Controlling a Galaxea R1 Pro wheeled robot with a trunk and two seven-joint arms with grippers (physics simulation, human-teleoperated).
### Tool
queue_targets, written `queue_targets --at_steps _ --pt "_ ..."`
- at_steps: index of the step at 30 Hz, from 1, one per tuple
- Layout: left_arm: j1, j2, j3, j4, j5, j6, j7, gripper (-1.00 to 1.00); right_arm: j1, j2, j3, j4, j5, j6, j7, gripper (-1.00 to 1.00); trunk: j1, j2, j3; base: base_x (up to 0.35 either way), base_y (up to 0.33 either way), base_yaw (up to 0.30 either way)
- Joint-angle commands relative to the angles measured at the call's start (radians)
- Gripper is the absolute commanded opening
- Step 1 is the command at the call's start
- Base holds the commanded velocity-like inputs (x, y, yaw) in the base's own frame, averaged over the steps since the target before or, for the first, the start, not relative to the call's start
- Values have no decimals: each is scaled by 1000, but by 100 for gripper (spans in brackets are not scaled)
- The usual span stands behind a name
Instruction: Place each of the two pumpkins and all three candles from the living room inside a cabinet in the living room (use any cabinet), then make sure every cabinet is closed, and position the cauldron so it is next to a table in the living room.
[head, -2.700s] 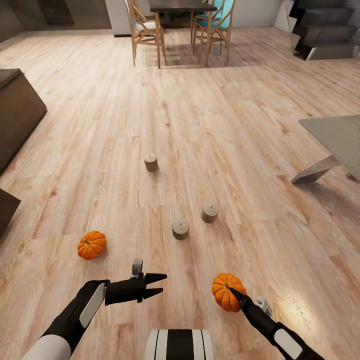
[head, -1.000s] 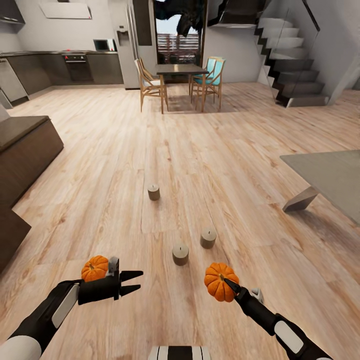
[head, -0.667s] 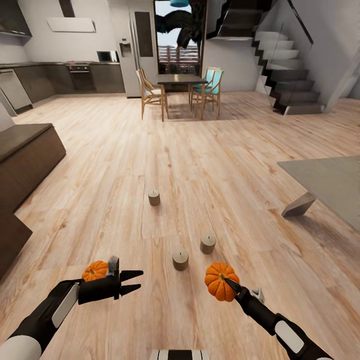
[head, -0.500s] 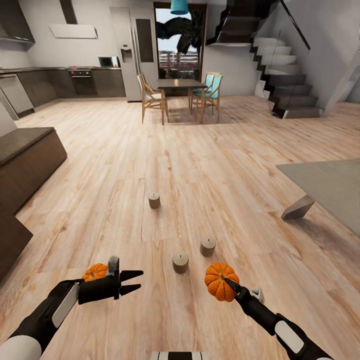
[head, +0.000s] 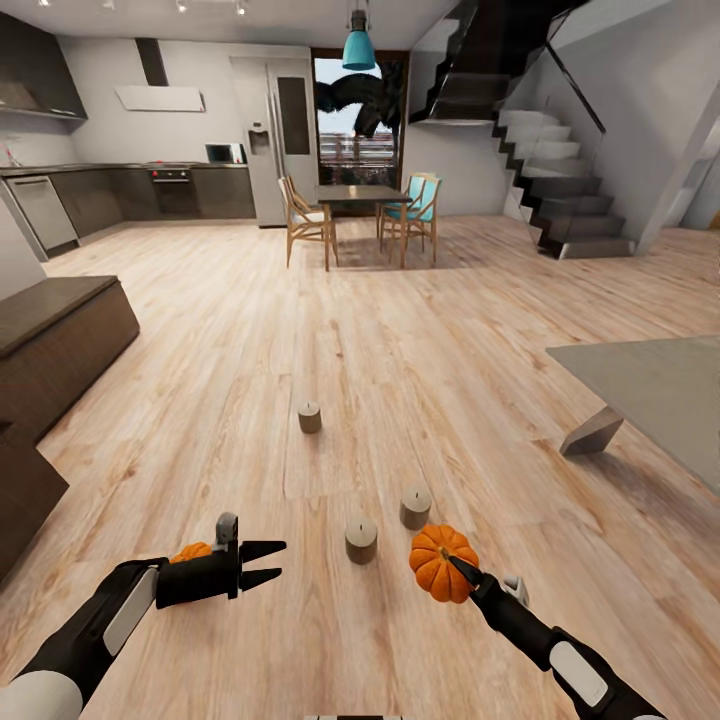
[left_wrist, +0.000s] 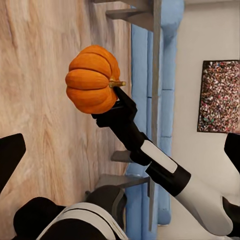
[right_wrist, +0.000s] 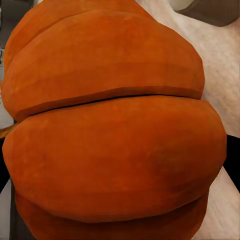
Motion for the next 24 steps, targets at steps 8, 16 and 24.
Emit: queue_targets --at_steps 8,16,24 --pt "-1 1 -3 0 4 5 -2 100 0 -1 4 0 -10 5 1 -100 0 0 -1 0 0 0" --pt "-1 2 -3 -1 6 5 -3 100 0 -1 6 0 -10 6 0 -100 0 0 -1 0 11 0" --pt "-1 3 -3 -1 5 5 -3 100 0 -1 10 0 -10 6 -1 -100 0 0 -1 0 224 0"
